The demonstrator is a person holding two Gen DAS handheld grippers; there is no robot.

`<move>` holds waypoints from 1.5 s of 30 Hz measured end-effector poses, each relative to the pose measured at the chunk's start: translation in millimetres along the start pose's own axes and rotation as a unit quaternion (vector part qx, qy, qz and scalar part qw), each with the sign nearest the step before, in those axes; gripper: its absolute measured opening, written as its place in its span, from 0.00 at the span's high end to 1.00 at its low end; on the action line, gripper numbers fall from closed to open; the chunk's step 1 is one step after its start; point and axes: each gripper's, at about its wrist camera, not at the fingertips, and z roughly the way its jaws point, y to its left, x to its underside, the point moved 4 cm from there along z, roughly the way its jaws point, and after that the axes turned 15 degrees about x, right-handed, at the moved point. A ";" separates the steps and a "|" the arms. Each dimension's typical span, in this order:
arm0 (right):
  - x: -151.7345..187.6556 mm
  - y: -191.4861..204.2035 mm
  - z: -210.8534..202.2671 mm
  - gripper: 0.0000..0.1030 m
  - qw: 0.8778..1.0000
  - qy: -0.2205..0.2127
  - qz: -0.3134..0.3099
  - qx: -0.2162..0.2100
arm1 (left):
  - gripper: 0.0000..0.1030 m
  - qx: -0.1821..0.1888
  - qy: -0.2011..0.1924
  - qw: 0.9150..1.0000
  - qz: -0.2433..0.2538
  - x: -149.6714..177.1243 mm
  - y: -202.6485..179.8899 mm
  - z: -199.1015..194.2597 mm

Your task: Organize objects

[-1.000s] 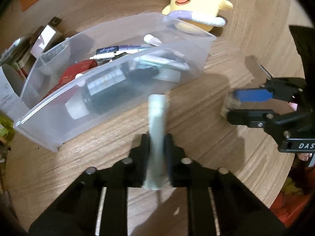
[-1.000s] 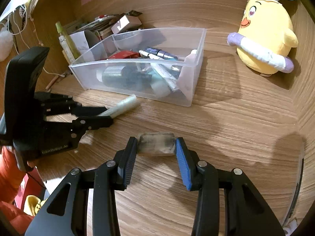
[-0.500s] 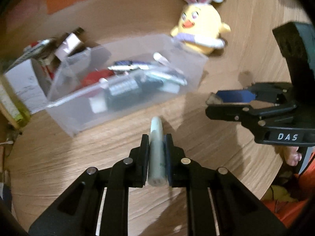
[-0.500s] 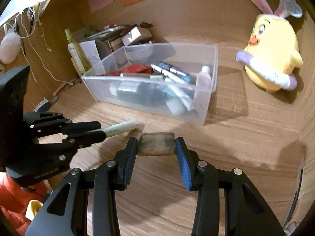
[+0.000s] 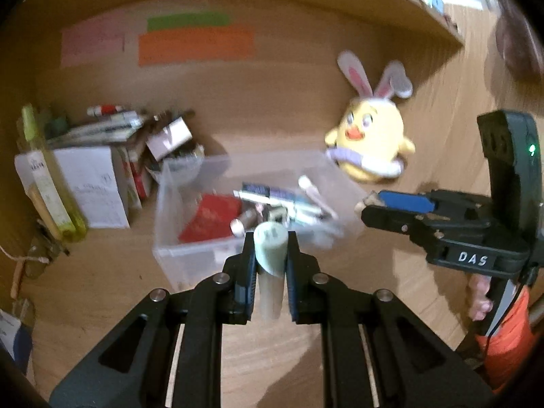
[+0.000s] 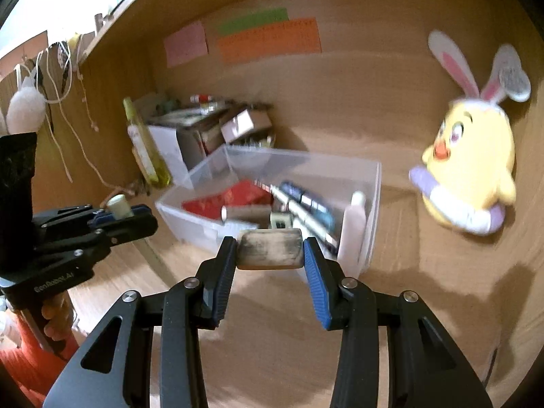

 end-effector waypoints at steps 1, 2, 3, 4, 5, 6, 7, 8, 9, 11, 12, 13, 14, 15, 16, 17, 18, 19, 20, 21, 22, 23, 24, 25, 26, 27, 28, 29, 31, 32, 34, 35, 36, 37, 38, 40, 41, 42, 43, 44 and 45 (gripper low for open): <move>-3.8 0.9 -0.5 0.64 1.000 -0.004 0.000 0.000 | 0.86 -0.002 -0.007 1.000 0.000 -5.8 1.5 -2.9; -8.9 1.8 -0.5 0.64 1.000 -0.008 0.000 0.001 | 0.86 -0.004 -0.015 1.000 0.000 -11.2 3.1 -5.9; -15.0 2.4 -0.1 0.64 1.000 -0.013 0.000 0.003 | 0.86 -0.006 -0.023 1.000 -0.001 -18.4 5.7 -8.5; -19.3 3.0 0.6 0.64 1.000 -0.016 0.000 0.004 | 0.86 -0.007 -0.027 1.000 -0.002 -22.7 7.7 -9.8; -22.8 3.5 1.4 0.64 1.000 -0.019 0.000 0.004 | 0.86 -0.008 -0.032 0.999 -0.003 -27.2 9.5 -10.9; -27.1 4.3 2.7 0.64 1.000 -0.022 -0.001 0.005 | 0.86 -0.009 -0.037 0.999 -0.006 -32.6 12.3 -11.4; -30.1 5.0 3.7 0.64 1.000 -0.023 -0.002 0.006 | 0.86 -0.011 -0.040 0.999 -0.007 -37.4 14.8 -11.2; -32.8 6.4 5.7 0.64 1.000 -0.024 -0.003 0.007 | 0.86 -0.012 -0.042 0.999 -0.008 -40.3 16.6 -10.5; -36.0 7.4 8.9 0.64 1.000 -0.024 -0.003 0.008 | 0.86 -0.015 -0.044 0.999 -0.010 -44.6 19.1 -9.0; -40.0 8.3 14.3 0.64 1.000 -0.023 -0.005 0.010 | 0.86 -0.017 -0.046 0.999 -0.014 -51.0 24.1 -4.7; -42.4 9.0 18.3 0.64 1.000 -0.021 -0.006 0.012 | 0.86 -0.020 -0.046 0.999 -0.017 -54.4 26.8 -1.1; -43.9 9.9 21.6 0.64 1.000 -0.019 -0.007 0.014 | 0.86 -0.023 -0.045 0.999 -0.019 -57.3 29.3 2.3; -45.2 9.9 25.3 0.64 1.000 -0.016 -0.007 0.015 | 0.86 -0.025 -0.043 0.999 -0.022 -59.5 32.1 6.4; -46.4 10.1 30.3 0.64 1.000 -0.012 -0.009 0.017 | 0.86 -0.028 -0.042 0.998 -0.025 -62.0 35.6 11.3; -46.9 10.9 36.3 0.64 1.000 -0.007 -0.011 0.019 | 0.86 -0.029 -0.039 0.998 -0.029 -63.7 38.5 15.9; -46.9 11.2 41.3 0.64 1.000 -0.002 -0.012 0.021 | 0.86 -0.029 -0.036 0.998 -0.035 -65.1 41.6 20.7; -46.1 12.4 48.4 0.64 1.000 0.006 -0.014 0.022 | 0.86 -0.028 -0.031 0.998 -0.041 -66.2 45.7 26.5; -45.2 13.0 53.1 0.64 1.000 0.011 -0.016 0.022 | 0.86 -0.027 -0.027 0.998 -0.047 -66.7 49.4 31.4; -43.7 14.3 60.1 0.64 0.999 0.019 -0.017 0.021 | 0.86 -0.027 -0.023 0.998 -0.052 -66.9 52.7 36.3; -42.2 14.5 64.1 0.64 0.999 0.024 -0.019 0.021 | 0.86 -0.026 -0.018 0.998 -0.057 -66.5 56.2 41.5; -40.0 15.7 70.8 0.64 0.999 0.031 -0.021 0.022 | 0.86 -0.022 -0.013 0.998 -0.063 -65.5 59.3 46.6; -38.6 16.2 74.4 0.64 0.999 0.035 -0.023 0.023 | 0.86 -0.019 -0.009 0.998 -0.067 -64.3 61.2 49.8; -35.9 17.1 80.8 0.64 0.998 0.042 -0.026 0.025 | 0.86 -0.013 -0.004 0.997 -0.073 -62.7 63.7 54.0; -34.4 17.1 85.1 0.64 0.998 0.047 -0.027 0.026 | 0.86 -0.007 0.000 0.997 -0.078 -61.1 65.7 57.3; -32.8 17.2 88.9 0.64 0.998 0.052 -0.027 0.027 | 0.86 -0.001 0.003 0.997 -0.083 -59.8 67.5 60.0; -30.8 17.0 93.9 0.64 0.998 0.058 -0.028 0.028 | 0.86 0.001 0.004 0.996 -0.087 -58.8 69.6 61.7; -29.6 16.9 96.7 0.64 0.997 0.060 -0.028 0.030 | 0.86 0.004 0.006 0.996 -0.090 -58.1 71.1 62.8; -27.6 17.2 100.3 0.64 0.997 0.069 -0.032 0.031 | 0.86 0.007 0.008 0.996 -0.094 -57.4 72.9 64.3; -24.2 17.8 106.6 0.64 0.996 0.076 -0.037 0.037 | 0.85 0.007 0.017 0.994 -0.106 -55.4 77.2 68.3; -23.2 18.1 108.5 0.64 0.995 0.078 -0.039 0.041 | 0.85 0.004 0.021 0.994 -0.110 -54.5 79.2 70.1; -22.1 18.6 111.1 0.64 0.994 0.078 -0.046 0.057 | 0.82 -0.002 0.028 0.993 -0.111 -52.1 81.2 72.9; -22.1 19.0 110.5 0.62 0.994 0.076 -0.051 0.063 | 0.79 -0.007 0.030 0.994 -0.109 -51.0 81.3 73.4; -22.8 19.4 109.1 0.61 0.994 0.075 -0.053 0.064 | 0.75 -0.009 0.030 0.994 -0.105 -50.0 80.2 73.1; -23.2 19.5 107.0 0.59 0.994 0.073 -0.054 0.064 | 0.74 -0.007 0.029 0.994 -0.102 -49.2 78.8 72.3; -24.0 19.8 104.8 0.58 0.994 0.070 -0.055 0.063 | 0.74 -0.006 0.029 0.995 -0.099 -48.7 77.1 71.1; -26.5 19.9 99.5 0.58 0.994 0.063 -0.055 0.064 | 0.74 -0.004 0.027 0.996 -0.090 -48.5 72.1 67.5; -27.6 20.2 97.3 0.58 0.995 0.061 -0.055 0.064 | 0.74 -0.004 0.026 0.996 -0.085 -48.8 69.3 65.5; -28.4 20.0 94.0 0.58 0.995 0.059 -0.055 0.064 | 0.74 -0.006 0.023 0.997 -0.077 -49.1 65.3 62.0; -29.0 19.9 90.7 0.58 0.995 0.057 -0.055 0.063 | 0.74 -0.007 0.021 0.997 -0.073 -49.6 63.3 59.7; -29.5 19.7 87.1 0.58 0.995 0.055 -0.054 0.062 | 0.74 -0.007 0.019 0.997 -0.068 -49.9 60.5 56.3; -29.9 19.4 83.2 0.58 0.995 0.053 -0.054 0.060 | 0.72 -0.008 0.015 0.998 -0.063 -50.2 57.4 51.8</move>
